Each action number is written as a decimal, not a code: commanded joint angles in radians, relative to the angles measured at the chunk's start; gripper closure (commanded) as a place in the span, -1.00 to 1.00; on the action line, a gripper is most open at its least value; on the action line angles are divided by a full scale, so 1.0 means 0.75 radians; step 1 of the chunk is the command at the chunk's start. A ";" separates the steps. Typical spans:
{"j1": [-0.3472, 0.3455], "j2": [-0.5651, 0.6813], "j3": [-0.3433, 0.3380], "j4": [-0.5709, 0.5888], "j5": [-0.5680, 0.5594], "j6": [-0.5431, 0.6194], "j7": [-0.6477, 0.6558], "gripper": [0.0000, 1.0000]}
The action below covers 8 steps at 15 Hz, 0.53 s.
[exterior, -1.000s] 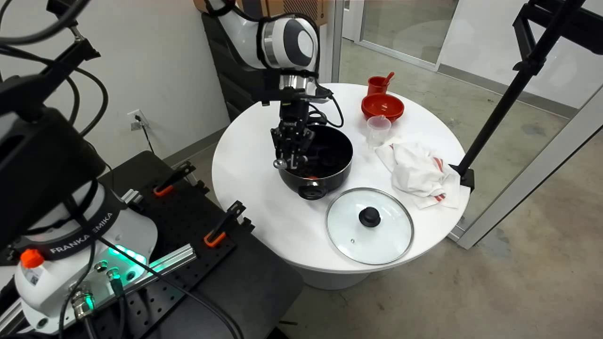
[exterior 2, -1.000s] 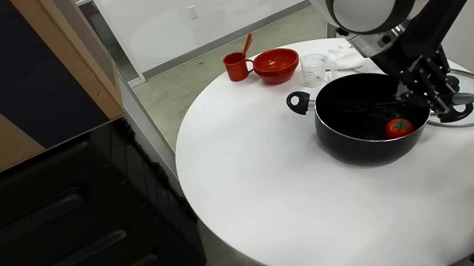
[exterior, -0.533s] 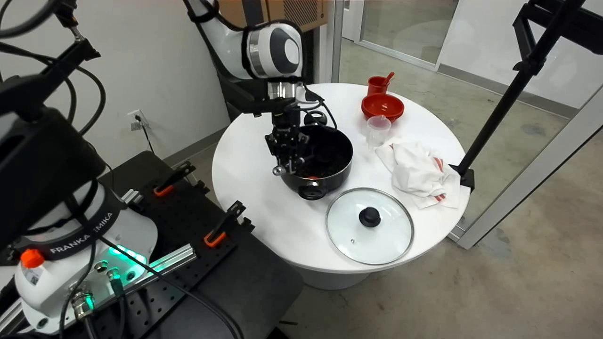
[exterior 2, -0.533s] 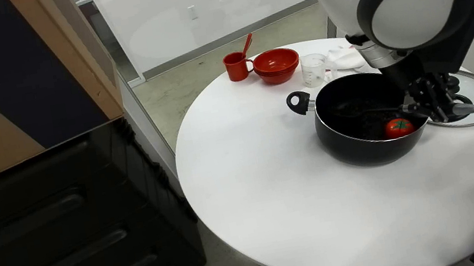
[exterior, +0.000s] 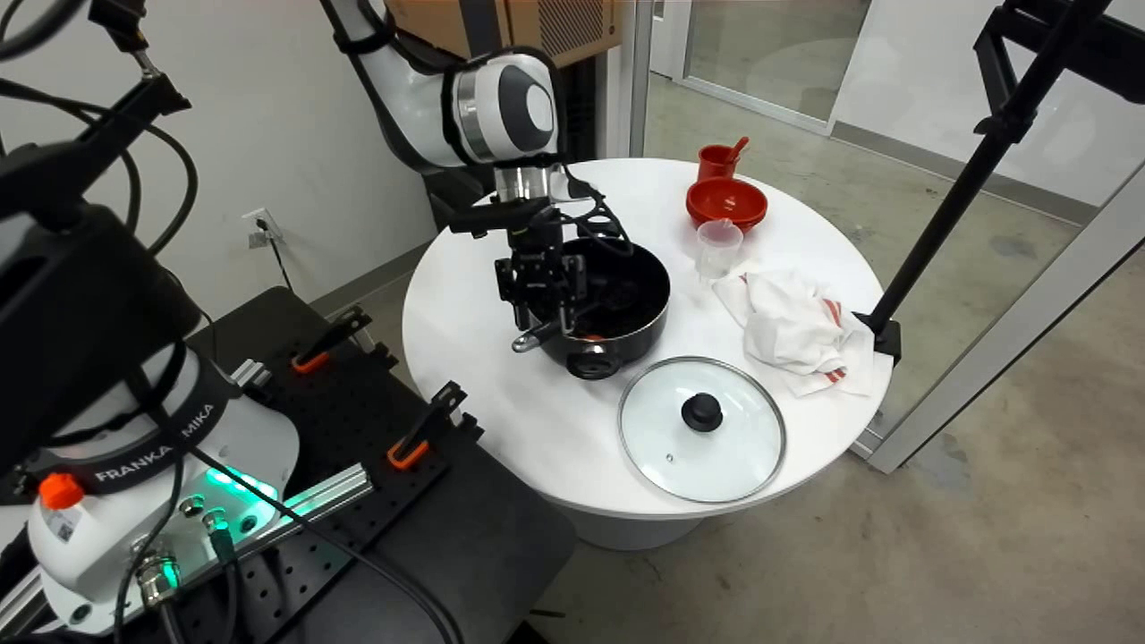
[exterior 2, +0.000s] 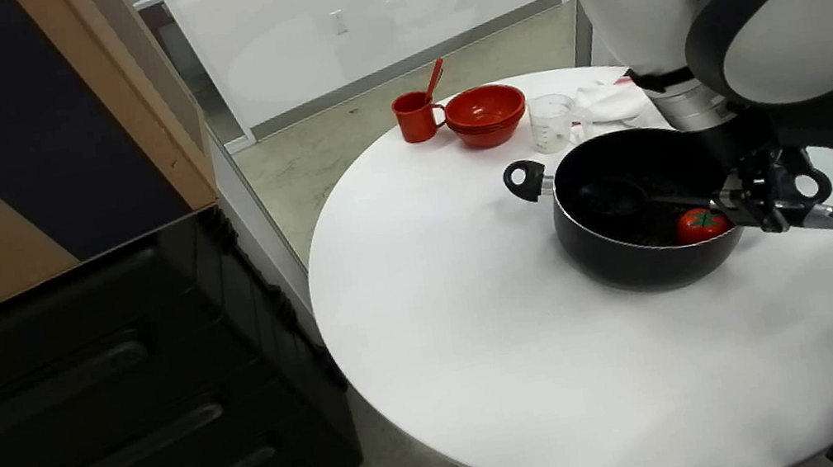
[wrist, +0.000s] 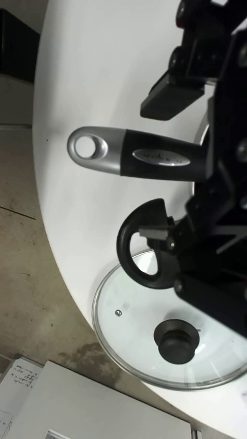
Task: Use the black serving spoon in the black pot to stir its contents
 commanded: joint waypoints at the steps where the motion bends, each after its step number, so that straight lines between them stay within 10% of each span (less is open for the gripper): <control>1: 0.016 -0.092 -0.007 -0.084 -0.016 0.055 0.016 -0.10; 8: -0.043 -0.355 0.136 -0.197 0.239 0.136 -0.160 0.81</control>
